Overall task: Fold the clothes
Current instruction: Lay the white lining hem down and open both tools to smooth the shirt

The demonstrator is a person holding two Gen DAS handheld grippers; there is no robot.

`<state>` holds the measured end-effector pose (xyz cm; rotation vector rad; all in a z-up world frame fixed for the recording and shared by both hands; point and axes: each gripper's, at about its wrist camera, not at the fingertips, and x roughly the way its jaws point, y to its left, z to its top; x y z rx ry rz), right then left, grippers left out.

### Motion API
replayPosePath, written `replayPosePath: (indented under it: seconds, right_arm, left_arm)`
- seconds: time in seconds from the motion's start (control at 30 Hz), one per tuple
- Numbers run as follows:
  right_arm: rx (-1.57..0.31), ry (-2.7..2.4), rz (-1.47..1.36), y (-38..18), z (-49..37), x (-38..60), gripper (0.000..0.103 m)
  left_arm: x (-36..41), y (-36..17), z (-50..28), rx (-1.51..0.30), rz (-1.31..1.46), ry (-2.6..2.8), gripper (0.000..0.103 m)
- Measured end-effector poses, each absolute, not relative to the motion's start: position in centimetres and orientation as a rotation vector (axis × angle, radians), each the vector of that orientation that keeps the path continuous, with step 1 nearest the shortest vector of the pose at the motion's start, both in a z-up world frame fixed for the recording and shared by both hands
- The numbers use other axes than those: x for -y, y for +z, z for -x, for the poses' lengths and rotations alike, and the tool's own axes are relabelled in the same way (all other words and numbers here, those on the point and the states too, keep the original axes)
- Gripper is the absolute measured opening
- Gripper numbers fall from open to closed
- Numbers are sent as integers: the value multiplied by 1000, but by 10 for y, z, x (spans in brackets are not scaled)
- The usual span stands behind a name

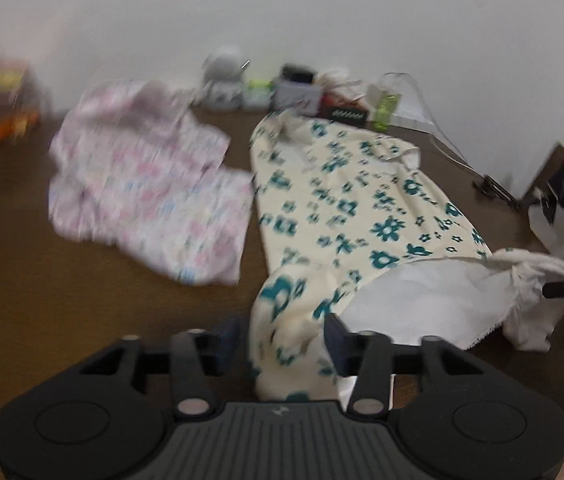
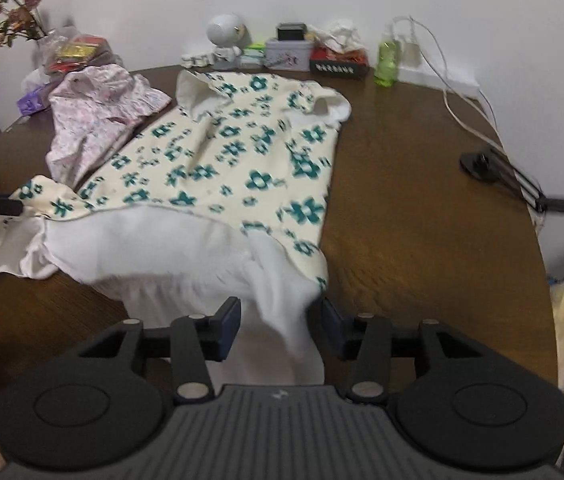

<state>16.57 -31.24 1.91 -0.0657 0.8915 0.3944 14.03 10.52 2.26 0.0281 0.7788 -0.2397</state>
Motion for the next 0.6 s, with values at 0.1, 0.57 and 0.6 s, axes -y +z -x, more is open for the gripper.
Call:
replayPosePath:
  seconds: [0.1, 0.57, 0.6]
  right_arm:
    - [-904, 368, 24, 6, -165, 322, 47]
    - [-808, 463, -245, 32, -163, 344, 2]
    - [-782, 455, -248, 42, -164, 347, 8]
  left_arm:
    - [-82, 24, -145, -764, -213, -266, 55]
    - [-104, 20, -176, -753, -86, -200, 19]
    - [-108, 21, -175, -752, -75, -178, 43]
